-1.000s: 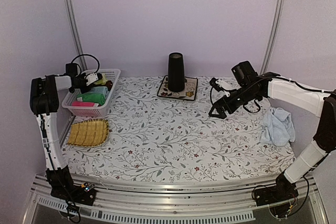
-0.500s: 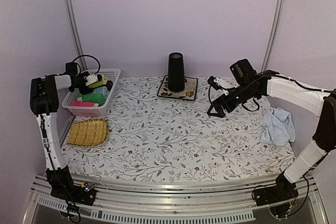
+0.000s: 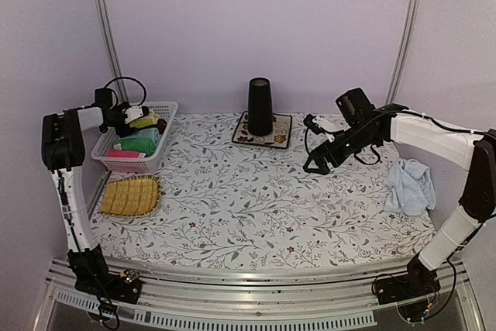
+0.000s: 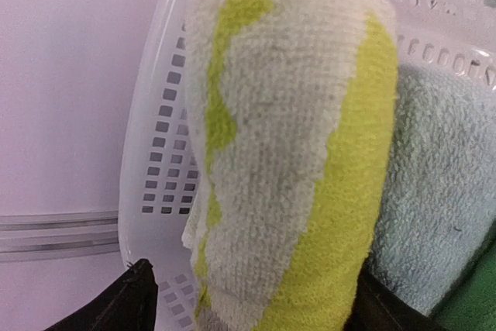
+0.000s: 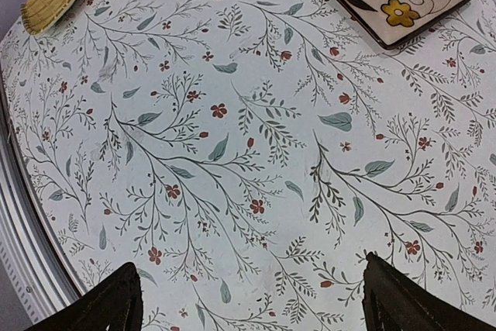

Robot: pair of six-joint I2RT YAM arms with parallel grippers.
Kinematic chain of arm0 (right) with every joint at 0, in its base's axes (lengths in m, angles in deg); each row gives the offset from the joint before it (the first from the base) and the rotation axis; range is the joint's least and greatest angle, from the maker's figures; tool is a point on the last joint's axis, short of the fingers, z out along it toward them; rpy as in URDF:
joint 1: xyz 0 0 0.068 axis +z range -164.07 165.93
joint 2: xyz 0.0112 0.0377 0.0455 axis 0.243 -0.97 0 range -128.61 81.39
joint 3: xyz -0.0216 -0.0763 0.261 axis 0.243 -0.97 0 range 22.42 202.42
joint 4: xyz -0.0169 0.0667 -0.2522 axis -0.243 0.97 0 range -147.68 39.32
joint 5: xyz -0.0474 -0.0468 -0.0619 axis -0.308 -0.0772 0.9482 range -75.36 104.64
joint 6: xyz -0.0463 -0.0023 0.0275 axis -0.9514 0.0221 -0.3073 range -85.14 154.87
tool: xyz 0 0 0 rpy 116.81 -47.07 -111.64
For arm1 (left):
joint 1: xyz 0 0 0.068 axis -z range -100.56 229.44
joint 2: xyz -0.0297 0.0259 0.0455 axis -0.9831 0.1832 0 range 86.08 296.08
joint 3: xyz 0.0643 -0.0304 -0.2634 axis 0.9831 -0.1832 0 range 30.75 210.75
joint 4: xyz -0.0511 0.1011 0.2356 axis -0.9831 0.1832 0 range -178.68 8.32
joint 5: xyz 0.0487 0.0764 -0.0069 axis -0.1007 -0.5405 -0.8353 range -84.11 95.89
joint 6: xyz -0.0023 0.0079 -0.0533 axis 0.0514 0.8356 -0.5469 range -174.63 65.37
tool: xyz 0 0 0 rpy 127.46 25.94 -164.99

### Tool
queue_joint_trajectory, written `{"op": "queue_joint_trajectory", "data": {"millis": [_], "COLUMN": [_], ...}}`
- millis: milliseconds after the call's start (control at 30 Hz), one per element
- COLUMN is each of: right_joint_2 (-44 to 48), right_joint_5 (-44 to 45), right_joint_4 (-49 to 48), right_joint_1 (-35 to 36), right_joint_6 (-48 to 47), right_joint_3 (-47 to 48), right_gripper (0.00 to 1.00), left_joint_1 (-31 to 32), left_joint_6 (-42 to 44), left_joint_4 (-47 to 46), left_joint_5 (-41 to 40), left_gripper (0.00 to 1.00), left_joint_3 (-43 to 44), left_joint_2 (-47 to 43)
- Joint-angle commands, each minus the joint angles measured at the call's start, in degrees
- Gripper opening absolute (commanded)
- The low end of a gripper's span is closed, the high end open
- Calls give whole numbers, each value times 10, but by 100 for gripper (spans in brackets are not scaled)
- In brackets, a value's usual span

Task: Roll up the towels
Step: Place the towel in the bin.

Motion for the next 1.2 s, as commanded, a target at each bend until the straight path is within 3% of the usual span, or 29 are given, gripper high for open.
{"op": "queue_joint_trajectory", "data": {"millis": [0, 100, 233, 400, 500, 600, 667, 833, 867, 967, 1167], "right_joint_2": [-9, -12, -16, -18, -19, -20, -21, -18, -18, -20, -22], "right_joint_5": [-10, -11, -10, -11, -12, -12, -10, -7, -7, -10, -14], "right_joint_4": [3, 2, 2, 1, -2, -7, -6, -8, -8, -9, -12], "right_joint_1": [8, 9, 11, 11, 11, 12, 12, 12, 12, 12, 12], "right_joint_6": [3, 4, 4, 4, 4, 7, 6, 5, 5, 4, 4], "right_joint_3": [19, 22, 28, 29, 25, 21, 20, 17, 16, 16, 15], "right_gripper": [99, 99, 99, 99, 99, 99, 99, 99, 99, 99, 99], "left_joint_1": [3, 3, 4, 8, 14, 25, 32, 46, 49, 56, 60], "left_joint_6": [-7, -11, -5, 5, -5, -3, -7, 0, 0, -1, -13], "left_joint_4": [19, 19, 15, 9, -13, -27, -54, -149, -184, -242, -308], "left_joint_5": [7, 10, 1, 7, 5, -22, -43, -97, -112, -155, -192], "left_gripper": [80, 79, 69, 67, 57, 32, 29, 31, 36, 61, 68], "left_joint_3": [2, 2, 0, -15, -21, -18, -20, -47, -54, -60, -67], "left_joint_2": [-43, -48, -45, -34, -26, -13, -7, -1, 2, 10, 5]}}
